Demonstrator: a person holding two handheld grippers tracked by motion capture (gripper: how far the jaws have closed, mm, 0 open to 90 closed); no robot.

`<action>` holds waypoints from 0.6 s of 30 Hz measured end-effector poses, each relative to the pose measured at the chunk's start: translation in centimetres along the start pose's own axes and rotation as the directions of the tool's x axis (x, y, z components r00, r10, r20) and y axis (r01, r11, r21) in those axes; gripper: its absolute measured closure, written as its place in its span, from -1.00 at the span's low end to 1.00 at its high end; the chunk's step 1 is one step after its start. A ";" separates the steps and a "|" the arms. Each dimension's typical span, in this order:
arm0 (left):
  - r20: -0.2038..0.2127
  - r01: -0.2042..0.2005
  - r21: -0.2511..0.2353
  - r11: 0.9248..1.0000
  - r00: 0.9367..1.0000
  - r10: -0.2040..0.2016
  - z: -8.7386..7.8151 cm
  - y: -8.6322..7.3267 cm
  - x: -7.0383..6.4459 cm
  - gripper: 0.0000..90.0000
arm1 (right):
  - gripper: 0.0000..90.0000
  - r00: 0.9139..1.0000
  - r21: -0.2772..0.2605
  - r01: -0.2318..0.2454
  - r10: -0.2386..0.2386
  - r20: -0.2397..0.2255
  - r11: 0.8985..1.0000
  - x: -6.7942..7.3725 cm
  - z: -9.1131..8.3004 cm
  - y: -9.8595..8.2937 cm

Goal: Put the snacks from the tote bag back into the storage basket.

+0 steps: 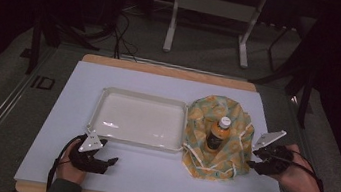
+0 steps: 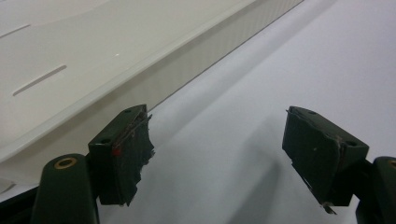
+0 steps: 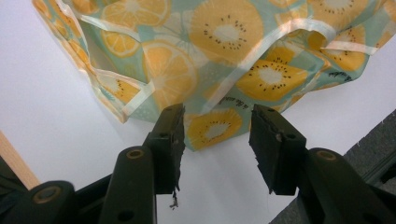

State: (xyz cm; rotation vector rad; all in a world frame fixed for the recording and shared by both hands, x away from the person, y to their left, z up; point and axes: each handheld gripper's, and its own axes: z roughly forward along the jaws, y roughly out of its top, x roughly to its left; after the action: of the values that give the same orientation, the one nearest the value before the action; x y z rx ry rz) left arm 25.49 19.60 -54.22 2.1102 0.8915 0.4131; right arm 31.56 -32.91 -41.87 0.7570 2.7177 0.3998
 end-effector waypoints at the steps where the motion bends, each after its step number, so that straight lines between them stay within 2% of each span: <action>1: 0.000 0.000 0.000 1.000 1.000 0.000 0.0 0.0 0.0 -0.48 | 0.21 1.000 0.001 0.006 -0.006 -0.002 1.000 0.0 0.0 0.0; 18: 0.002 -0.004 0.005 1.000 1.000 0.004 0.1 0.0 0.0 -0.48 | 0.21 0.999 0.029 0.051 -0.051 -0.003 0.998 -0.1 -0.6 1.0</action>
State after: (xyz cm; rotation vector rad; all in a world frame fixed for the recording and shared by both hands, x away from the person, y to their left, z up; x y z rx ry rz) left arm 25.51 19.53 -54.24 2.1166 0.8883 0.4106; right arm 31.83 -32.26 -40.97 0.6939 2.7441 0.3508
